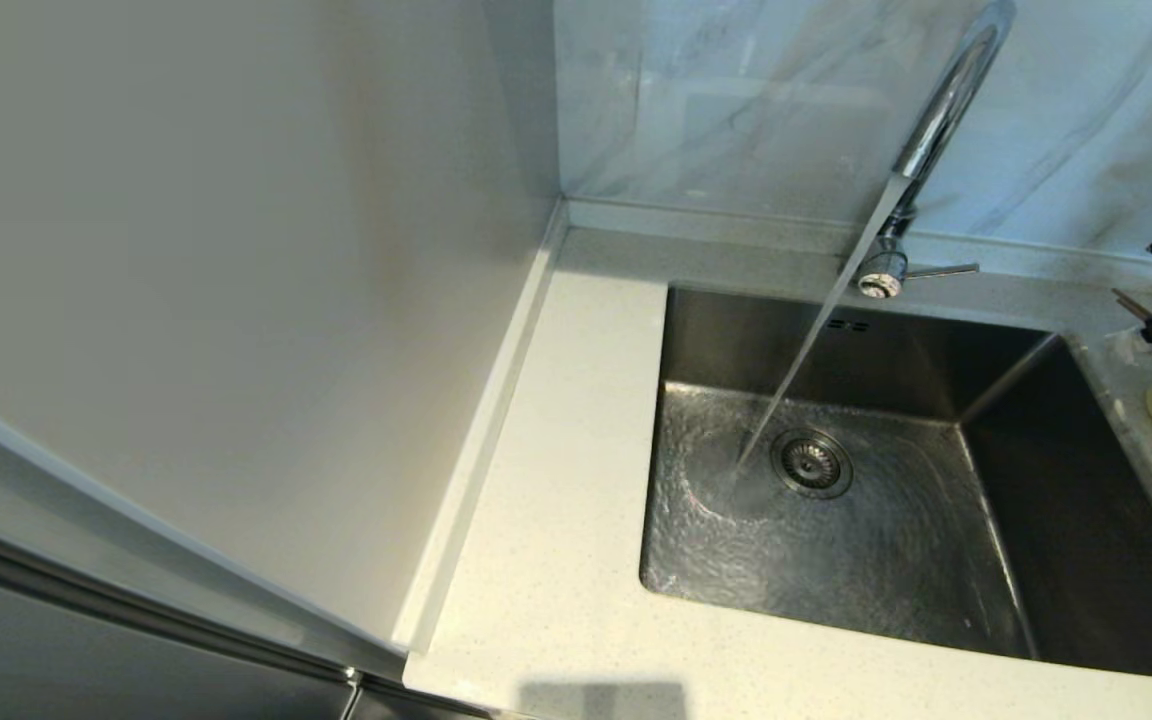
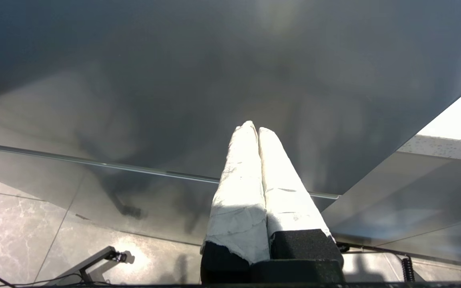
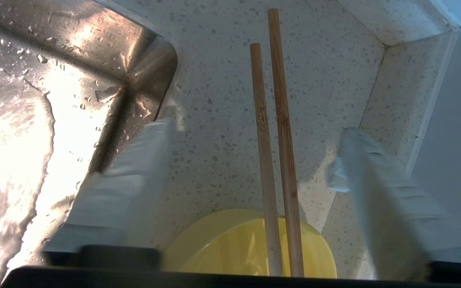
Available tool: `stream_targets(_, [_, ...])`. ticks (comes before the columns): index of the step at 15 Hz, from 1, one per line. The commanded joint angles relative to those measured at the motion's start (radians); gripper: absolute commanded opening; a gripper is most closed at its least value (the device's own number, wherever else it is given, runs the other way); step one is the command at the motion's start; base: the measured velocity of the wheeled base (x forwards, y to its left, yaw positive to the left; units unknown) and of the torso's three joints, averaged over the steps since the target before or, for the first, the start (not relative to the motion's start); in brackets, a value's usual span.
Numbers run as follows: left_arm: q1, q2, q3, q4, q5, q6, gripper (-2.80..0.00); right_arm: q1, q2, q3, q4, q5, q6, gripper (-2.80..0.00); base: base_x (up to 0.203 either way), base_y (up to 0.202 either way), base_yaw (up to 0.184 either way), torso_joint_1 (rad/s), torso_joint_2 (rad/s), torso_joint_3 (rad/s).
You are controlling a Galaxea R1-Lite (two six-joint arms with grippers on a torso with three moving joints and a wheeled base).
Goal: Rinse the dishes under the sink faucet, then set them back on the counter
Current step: Pick up the chopsticks
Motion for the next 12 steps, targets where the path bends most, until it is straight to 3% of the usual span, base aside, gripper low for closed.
stream_targets(1, [0.0,0.0,0.0,0.0,0.0,0.0,-2.8,0.0,0.005,0.0,0.003,0.002,-0.005,-2.8,0.0,0.0,0.0,0.0,0.0,0.0])
stream_targets(12, [0.0,0.0,0.0,0.0,0.0,0.0,-2.8,0.0,0.013,0.001,0.0,0.002,-0.005,-2.8,0.0,0.0,0.0,0.0,0.0,0.0])
